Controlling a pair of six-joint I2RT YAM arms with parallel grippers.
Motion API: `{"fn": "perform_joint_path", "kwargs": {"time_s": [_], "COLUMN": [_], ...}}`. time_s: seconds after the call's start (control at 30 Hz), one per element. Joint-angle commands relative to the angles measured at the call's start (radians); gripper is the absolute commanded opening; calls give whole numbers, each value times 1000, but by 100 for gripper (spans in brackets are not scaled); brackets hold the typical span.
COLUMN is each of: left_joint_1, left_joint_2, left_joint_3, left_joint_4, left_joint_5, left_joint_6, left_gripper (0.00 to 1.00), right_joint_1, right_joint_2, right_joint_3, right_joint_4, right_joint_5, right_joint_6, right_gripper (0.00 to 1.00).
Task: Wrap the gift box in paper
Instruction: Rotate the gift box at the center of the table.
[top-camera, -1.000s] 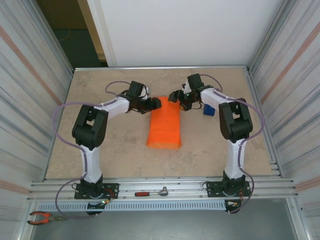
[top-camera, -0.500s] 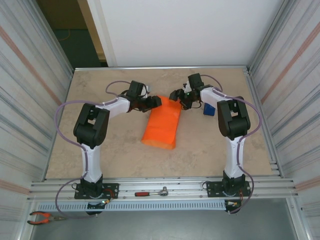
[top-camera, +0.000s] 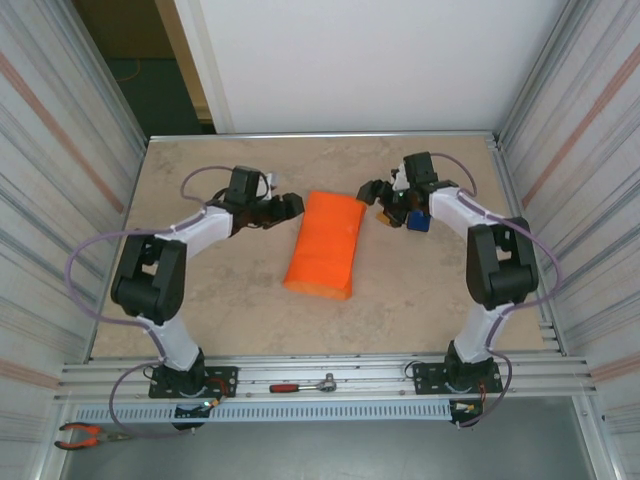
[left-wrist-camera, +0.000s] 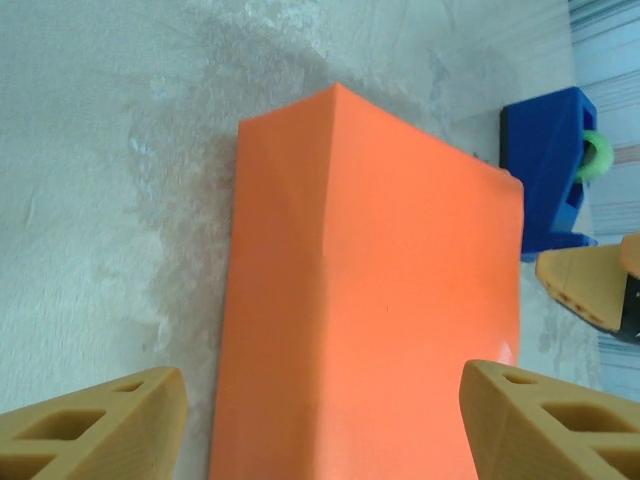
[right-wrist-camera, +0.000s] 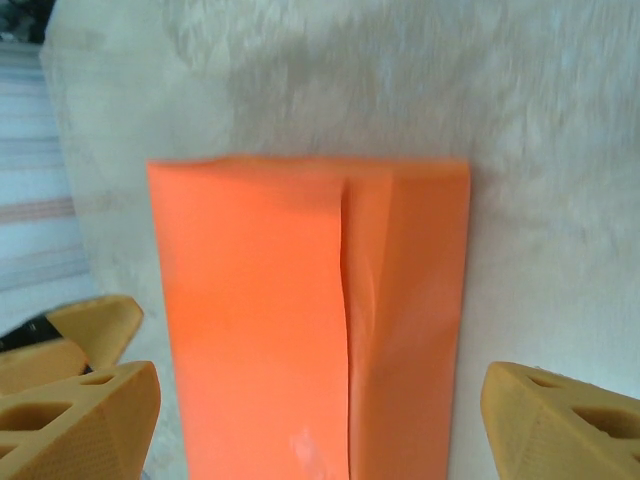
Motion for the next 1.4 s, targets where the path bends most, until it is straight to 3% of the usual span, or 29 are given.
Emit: {"fn": "perform_joint_path", "kwargs": {"time_s": [0.0,0.23,0.53,0.63,0.77,0.9,0.97,1.13,1.2,1.3,1.37], "left_joint_1": [-3,-16,-123,-140,-139,-111,-102,-100,-100,-100,-101], "left_joint_2": [-77,-129,-84,-80,-92,-145,-184,-268,-300,-312,-305], "left_joint_3": [-88,-229,-244,-252,-255,-278,-295,-359,-387,-411,-426], "left_joint_4": [27,112,195,219,219,190,169,122,76,27,24], "left_joint_5": [41,61,37,25,9,-16,-30,-109,-170,-206,-203], "left_joint_6": [25,-23,-78,-96,-97,-86,-78,-84,-106,-121,-127], "left_gripper": [73,69,60,59,60,65,65,58,49,37,35], "right_joint_1": [47,140,150,143,122,86,71,26,6,-8,-7], "right_joint_2": [-99,-129,-7,32,40,-58,-125,-261,-299,-310,-296], "right_joint_3": [-101,-160,-53,1,39,-26,-78,-243,-308,-368,-389], "right_joint_4": [15,23,40,34,17,16,-5,-13,-5,10,20], "right_joint_5": [20,66,8,-6,-12,-12,19,69,80,69,59], "right_joint_6": [-5,44,54,47,20,1,-19,-37,-36,-44,-53], "right_gripper": [81,74,42,36,38,59,64,62,54,33,20]}}
